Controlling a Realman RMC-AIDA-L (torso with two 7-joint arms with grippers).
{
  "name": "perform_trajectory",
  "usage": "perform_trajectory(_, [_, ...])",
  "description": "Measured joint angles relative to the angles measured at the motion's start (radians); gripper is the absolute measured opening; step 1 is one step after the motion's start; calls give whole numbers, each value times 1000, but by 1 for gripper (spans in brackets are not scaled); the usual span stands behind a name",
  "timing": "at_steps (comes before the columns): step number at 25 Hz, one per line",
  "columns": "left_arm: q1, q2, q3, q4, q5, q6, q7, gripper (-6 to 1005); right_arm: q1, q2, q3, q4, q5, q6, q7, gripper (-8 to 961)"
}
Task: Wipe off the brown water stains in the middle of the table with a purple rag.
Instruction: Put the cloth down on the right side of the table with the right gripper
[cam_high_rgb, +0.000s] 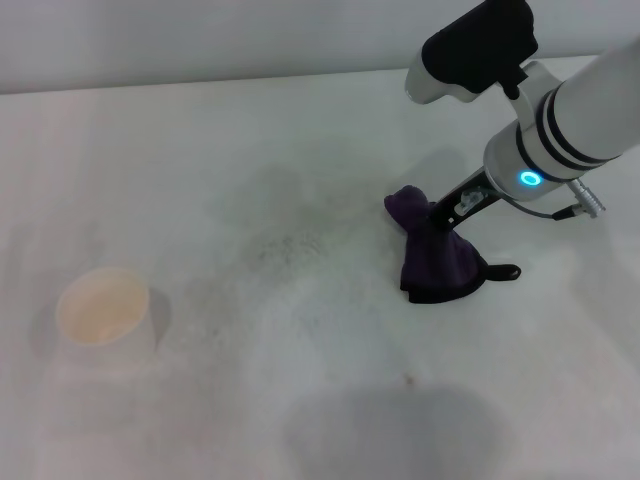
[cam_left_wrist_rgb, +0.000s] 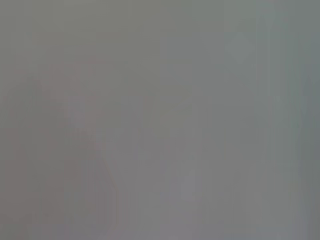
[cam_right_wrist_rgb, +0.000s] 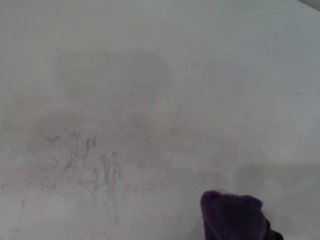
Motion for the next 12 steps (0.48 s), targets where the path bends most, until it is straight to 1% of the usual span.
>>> perform_trajectory(12, [-11, 0, 0, 0, 0, -19, 0, 884, 16, -2, 74, 59, -12, -7, -31, 63])
